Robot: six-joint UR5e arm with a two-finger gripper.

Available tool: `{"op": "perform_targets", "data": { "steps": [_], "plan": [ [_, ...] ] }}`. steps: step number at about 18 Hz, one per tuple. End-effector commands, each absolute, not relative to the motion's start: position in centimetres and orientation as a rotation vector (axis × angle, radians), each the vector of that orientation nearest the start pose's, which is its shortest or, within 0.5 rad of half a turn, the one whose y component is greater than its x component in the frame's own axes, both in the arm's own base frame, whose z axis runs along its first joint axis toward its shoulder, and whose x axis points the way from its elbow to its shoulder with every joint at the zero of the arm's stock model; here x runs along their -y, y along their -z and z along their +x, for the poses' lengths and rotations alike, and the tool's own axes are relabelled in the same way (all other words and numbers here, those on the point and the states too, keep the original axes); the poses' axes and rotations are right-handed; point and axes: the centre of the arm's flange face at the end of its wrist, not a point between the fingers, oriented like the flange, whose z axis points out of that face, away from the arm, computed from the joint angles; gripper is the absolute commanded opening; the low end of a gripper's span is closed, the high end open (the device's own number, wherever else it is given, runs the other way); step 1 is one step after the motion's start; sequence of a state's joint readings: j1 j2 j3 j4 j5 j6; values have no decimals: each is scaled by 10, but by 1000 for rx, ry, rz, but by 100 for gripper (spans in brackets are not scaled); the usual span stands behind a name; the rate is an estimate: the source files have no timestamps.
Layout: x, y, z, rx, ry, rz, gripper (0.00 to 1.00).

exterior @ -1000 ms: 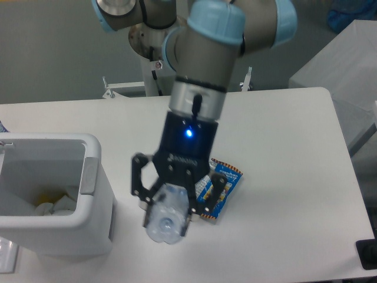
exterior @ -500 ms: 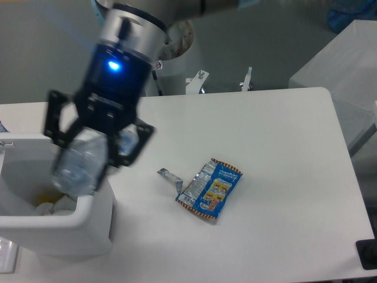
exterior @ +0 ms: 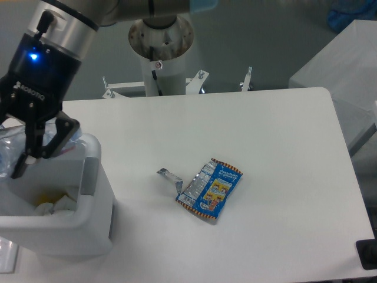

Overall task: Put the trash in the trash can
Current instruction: 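Lower the bottle into the bin and open the gripper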

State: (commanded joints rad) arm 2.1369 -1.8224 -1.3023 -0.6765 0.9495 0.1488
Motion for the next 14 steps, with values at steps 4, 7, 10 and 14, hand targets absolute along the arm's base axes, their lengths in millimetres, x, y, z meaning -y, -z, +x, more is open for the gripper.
{"op": "perform_targets", "data": {
  "steps": [4,7,10,14],
  "plan": [
    [-635,-603,-174,110,277,-2108,60],
    [-645,-589,-178,115,288,-2125,60],
    [-655,-582,-184,112,288,-2131,60],
    [-663,-567,-190,124,294,-2151,60]
  ]
}}
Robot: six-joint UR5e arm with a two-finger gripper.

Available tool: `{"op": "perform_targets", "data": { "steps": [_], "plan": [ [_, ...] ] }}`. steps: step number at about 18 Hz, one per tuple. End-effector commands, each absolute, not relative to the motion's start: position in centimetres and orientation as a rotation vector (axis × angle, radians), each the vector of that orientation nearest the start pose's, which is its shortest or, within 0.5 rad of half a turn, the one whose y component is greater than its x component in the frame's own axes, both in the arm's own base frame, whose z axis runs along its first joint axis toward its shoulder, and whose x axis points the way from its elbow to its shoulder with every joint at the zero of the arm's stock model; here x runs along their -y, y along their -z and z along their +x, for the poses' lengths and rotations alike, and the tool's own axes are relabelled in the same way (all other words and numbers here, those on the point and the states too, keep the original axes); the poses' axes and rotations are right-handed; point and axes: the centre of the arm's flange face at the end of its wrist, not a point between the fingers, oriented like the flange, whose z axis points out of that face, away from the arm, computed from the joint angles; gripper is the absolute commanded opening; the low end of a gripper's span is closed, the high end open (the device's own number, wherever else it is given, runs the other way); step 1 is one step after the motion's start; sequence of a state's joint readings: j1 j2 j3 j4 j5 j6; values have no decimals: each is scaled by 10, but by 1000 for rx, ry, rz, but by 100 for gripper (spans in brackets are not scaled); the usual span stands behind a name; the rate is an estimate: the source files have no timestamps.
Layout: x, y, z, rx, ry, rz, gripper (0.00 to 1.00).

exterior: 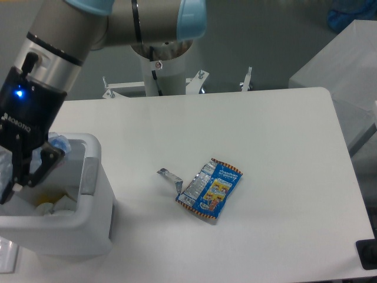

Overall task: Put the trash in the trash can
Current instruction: 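Lower the bottle into the bin and open the gripper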

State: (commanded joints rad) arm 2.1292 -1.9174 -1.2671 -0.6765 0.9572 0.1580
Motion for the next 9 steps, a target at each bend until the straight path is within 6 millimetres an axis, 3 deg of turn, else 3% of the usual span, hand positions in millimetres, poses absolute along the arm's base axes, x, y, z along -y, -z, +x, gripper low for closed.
{"op": "perform_targets", "data": {
  "steps": [6,9],
  "plan": [
    [-665,-547,-191,139,314,-2179,62],
    [-665,-540,-191,125,309,-2189,83]
  ]
}}
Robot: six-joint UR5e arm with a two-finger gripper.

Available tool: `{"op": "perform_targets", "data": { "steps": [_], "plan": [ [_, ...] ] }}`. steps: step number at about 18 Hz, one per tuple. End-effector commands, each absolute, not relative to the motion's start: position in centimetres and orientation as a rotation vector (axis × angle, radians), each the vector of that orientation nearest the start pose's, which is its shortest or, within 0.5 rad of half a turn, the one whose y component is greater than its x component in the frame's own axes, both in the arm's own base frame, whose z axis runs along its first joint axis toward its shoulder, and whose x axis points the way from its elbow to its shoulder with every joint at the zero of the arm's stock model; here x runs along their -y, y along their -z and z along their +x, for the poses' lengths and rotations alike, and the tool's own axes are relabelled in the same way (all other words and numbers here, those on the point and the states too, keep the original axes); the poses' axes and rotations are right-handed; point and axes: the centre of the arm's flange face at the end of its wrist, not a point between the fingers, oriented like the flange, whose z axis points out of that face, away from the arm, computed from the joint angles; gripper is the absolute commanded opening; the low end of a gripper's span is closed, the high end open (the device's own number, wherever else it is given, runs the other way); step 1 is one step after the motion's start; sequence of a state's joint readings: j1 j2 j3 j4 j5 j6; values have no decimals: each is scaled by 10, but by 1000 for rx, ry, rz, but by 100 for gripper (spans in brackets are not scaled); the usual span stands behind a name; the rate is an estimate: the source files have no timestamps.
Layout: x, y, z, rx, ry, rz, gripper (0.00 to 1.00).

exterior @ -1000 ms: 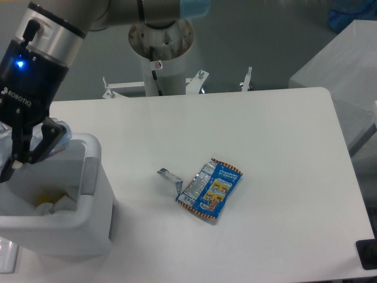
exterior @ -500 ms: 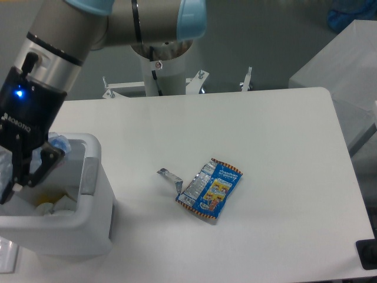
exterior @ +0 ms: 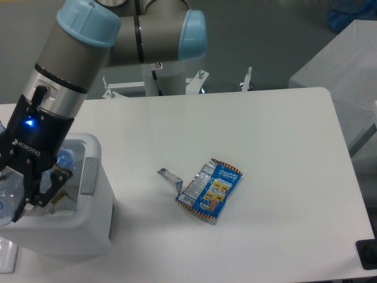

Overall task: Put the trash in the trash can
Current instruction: 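Lower the bottle into the bin and open the gripper, then move the open gripper over the blue snack wrapper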

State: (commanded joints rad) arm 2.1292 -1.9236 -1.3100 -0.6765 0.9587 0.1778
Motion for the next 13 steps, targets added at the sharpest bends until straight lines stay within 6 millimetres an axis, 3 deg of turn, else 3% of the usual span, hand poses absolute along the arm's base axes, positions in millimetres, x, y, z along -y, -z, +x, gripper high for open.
{"op": "perform_targets", "data": {
  "steps": [3,7,10,13],
  "plan": [
    [-663,-540,-191,128,310,-2191,97],
    [-660,-540,-200,154,310,-2189,99],
    [-644,-547,-236,229,278,-2172,100],
    [-611,-550,-293,380,243,-2150,100]
  ]
}}
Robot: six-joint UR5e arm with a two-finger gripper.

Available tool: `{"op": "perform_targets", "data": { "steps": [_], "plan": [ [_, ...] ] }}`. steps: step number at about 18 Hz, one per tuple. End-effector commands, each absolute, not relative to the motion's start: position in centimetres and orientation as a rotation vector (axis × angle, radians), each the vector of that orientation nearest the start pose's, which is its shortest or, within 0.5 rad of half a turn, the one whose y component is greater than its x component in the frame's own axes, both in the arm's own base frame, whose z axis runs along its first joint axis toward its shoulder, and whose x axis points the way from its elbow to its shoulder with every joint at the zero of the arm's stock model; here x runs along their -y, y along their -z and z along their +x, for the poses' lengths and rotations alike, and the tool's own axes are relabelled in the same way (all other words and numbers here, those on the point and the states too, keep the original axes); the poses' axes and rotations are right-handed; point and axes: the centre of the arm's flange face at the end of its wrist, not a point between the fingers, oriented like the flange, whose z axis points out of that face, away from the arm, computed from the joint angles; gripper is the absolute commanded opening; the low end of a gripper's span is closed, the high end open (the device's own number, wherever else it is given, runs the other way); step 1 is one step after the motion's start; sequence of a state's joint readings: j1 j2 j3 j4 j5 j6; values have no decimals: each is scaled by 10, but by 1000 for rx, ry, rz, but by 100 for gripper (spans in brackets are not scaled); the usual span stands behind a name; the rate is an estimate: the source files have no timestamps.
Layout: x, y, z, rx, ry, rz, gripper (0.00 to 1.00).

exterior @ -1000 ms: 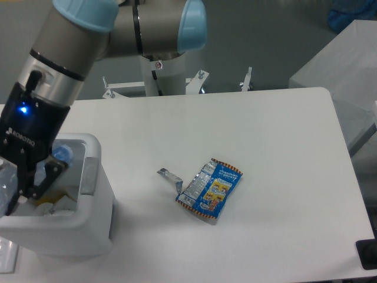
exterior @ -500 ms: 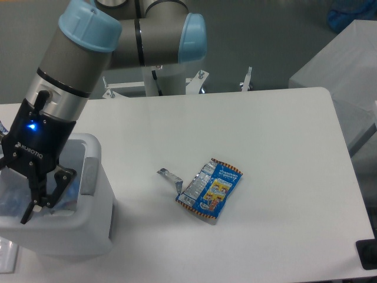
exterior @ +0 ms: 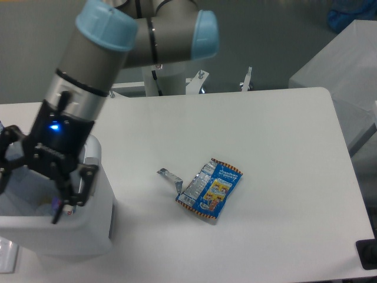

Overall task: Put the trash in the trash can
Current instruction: 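Move the open gripper over the blue snack wrapper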

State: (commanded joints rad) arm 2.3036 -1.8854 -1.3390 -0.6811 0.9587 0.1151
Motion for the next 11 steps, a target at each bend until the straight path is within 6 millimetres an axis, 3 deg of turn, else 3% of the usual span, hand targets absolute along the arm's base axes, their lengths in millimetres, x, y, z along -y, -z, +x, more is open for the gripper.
{"op": "perform_targets", "data": {
  "steps": [5,8,11],
  "plan": [
    [-548,-535,-348,518,184,-2151,100],
    [-532,-513,-368,600,142,-2181,100],
    [-521,-484,-377,641,-9,-2277,100]
  ]
}}
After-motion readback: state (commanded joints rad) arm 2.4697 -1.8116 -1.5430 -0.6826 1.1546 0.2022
